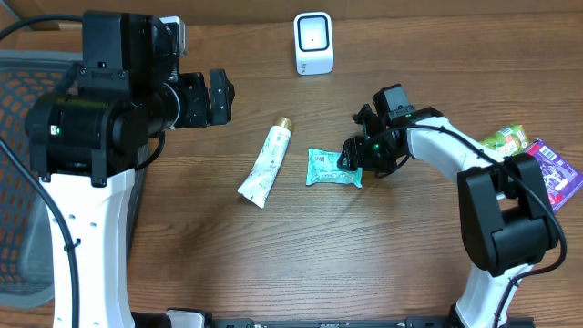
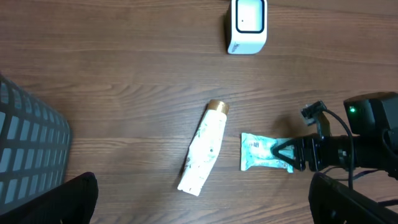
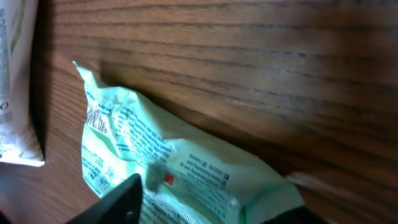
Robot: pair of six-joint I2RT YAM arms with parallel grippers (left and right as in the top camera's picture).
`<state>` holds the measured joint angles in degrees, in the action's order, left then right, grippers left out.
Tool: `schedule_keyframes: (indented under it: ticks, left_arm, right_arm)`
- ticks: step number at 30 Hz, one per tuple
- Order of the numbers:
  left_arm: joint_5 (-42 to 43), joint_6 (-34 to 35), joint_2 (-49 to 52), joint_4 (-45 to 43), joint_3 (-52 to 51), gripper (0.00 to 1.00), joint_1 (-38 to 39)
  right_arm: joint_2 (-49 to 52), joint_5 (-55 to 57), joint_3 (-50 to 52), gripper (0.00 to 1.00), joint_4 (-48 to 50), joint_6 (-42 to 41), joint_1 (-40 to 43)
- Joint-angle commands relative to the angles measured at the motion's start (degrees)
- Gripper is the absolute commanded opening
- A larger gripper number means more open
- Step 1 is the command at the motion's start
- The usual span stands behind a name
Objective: Scan the item barcode
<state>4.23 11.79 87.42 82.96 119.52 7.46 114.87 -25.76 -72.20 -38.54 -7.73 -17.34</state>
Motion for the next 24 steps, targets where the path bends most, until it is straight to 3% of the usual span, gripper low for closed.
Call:
schedule_keyframes:
  ticks: [1,4,8,17,21,24]
  left_arm:
    - [-0.22,-1.09,0.33,-0.04,0.52,1.00,0.07]
    - [-0.20,-1.07,0.33,-0.04,0.52,0.99,0.07]
    - [-0.20,-1.07,0.33,-0.02,0.52,1.00,0.07]
    - [-0.20,-1.07,0.33,-0.02,0.52,1.00,0.07]
    - [-0.20,-1.07,0.33,-0.04,0.52,1.00,0.07]
    - [-0.20,-1.07,0.33,-0.04,0.52,0.99,0.07]
  right_arm:
    - [5.38,2.16,1.01,0.44,-0.11,1.99,0.02]
    - [5.70,2.47,1.03,0.21,-0.11,1.99,0.11]
    - [5.68,3.19,1.01,0.04,-0.39,2.01,0.20]
    - [2.21,-3.41,-3.30,0.04,-5.51,4.31,4.74]
    - [-3.96,-12.63,-4.61,0.04,-6.10,8.26,7.08]
    - [-10.47,-13.49,-4.76,0.04,-5.86,8.24,7.61]
